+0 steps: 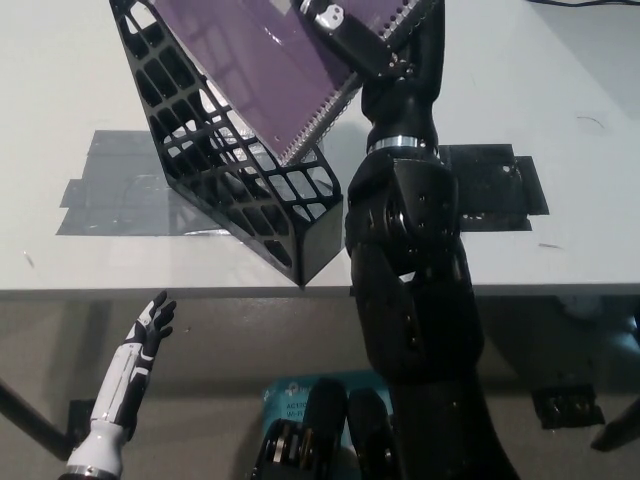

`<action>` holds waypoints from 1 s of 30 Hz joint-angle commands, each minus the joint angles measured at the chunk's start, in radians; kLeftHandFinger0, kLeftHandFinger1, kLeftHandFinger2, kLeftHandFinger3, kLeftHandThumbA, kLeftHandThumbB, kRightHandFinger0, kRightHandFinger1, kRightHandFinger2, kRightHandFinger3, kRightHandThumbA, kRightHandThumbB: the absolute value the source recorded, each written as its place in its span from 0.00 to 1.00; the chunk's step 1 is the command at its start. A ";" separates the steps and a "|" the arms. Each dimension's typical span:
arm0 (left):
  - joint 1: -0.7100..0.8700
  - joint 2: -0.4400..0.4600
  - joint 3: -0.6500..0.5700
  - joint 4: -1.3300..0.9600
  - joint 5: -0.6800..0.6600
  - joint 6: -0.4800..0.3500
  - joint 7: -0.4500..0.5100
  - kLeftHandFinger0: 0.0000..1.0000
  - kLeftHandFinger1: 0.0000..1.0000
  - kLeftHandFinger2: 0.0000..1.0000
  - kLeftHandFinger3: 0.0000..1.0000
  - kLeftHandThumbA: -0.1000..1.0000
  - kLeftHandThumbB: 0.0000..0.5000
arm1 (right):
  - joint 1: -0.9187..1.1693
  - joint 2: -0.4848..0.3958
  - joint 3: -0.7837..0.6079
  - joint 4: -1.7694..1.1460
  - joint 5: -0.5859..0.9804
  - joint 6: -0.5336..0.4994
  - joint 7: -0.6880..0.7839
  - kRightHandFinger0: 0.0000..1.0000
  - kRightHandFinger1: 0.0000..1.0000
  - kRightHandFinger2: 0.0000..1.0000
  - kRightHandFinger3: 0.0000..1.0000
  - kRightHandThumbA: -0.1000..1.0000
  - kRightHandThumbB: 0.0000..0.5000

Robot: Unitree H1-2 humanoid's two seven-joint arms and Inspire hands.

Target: A person hands a notebook to the robot and the robot grabs it with its right hand and places it in the magazine stand kept in the centre of the desk infront of it.

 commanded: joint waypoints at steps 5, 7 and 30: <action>-0.025 0.016 -0.004 -0.021 0.000 -0.037 -0.001 1.00 1.00 1.00 1.00 1.00 0.97 | -0.022 0.033 0.090 0.041 -0.030 -0.098 -0.014 0.00 0.00 0.00 0.00 1.00 0.05; -0.027 0.017 -0.005 -0.019 0.002 -0.037 -0.001 1.00 1.00 1.00 1.00 1.00 0.98 | -0.022 0.033 0.095 0.048 -0.049 -0.089 -0.014 0.00 0.00 0.00 0.00 1.00 0.04; -0.055 0.022 0.000 -0.003 -0.014 -0.037 -0.015 1.00 1.00 1.00 1.00 1.00 1.00 | -0.027 -0.090 0.235 0.088 -0.241 -0.052 0.112 1.00 1.00 1.00 1.00 1.00 0.65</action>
